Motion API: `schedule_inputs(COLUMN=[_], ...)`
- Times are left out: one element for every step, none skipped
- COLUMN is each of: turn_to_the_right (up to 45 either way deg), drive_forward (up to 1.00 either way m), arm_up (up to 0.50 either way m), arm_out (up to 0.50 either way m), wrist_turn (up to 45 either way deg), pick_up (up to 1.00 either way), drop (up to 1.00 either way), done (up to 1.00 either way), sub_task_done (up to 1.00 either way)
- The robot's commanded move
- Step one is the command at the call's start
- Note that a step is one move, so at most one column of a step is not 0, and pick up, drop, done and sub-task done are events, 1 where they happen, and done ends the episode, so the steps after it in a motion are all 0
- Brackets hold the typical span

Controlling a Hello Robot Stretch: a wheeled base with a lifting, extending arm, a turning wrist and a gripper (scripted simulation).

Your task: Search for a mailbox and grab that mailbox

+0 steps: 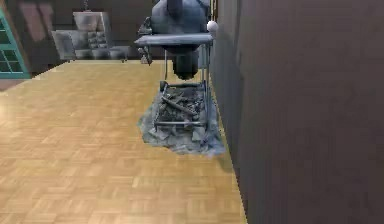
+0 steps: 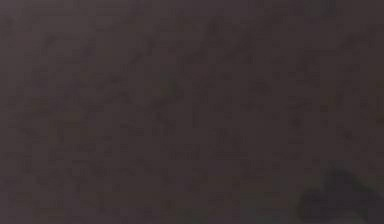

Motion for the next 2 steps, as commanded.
schedule_inputs(turn_to_the_right=[-45.0,-6.0], drive_forward=[0.00,0.00], arm_up=[0.00,0.00], arm_out=[0.00,0.00], wrist_turn=[0.0,0.0], pick_up=[0.00,0.00], drop=[0.00,0.00], done=[0.00,0.00], sub_task_done=[0.00,0.00])
